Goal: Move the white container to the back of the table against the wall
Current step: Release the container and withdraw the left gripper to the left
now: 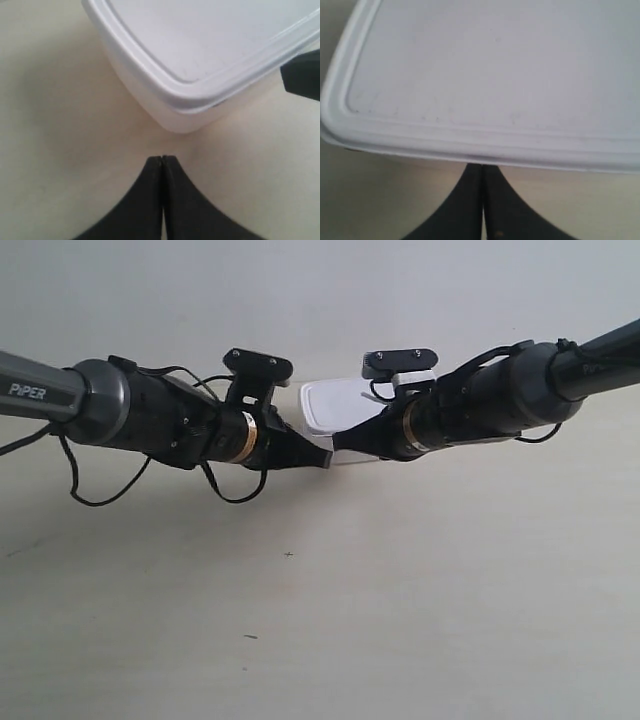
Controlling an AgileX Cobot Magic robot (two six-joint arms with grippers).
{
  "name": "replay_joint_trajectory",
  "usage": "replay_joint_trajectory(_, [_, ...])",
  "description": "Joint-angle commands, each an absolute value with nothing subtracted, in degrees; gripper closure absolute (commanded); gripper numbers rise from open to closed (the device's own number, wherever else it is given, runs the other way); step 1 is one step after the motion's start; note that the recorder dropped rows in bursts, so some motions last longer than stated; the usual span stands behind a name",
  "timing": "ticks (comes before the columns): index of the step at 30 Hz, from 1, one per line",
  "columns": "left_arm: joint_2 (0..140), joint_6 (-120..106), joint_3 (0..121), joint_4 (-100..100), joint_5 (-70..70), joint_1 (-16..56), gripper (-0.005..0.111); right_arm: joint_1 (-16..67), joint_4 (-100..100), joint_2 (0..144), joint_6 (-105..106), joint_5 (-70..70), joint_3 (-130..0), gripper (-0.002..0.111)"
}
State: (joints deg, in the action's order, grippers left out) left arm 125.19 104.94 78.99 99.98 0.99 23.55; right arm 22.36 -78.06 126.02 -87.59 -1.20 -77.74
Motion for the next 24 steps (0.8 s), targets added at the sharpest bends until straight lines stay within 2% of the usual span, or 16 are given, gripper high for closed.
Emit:
replay_joint_trajectory(1, [119.4, 105.3, 73.9, 99.9, 2.0, 23.3, 0.107, 22.0, -78.1, 126.0, -86.9, 0.0, -79.3, 0.108])
replay_joint_trajectory(10, [93.7, 109.0, 56.5, 99.0, 2.1, 23.4, 0.107, 22.0, -77.9, 126.1, -87.0, 1.8, -80.1, 0.108])
replay_joint_trajectory(24, [49.3, 117.7, 31.2, 98.6, -8.7, 23.4, 0.107, 22.0, -77.0, 130.1, -87.1, 1.8, -83.1, 0.108])
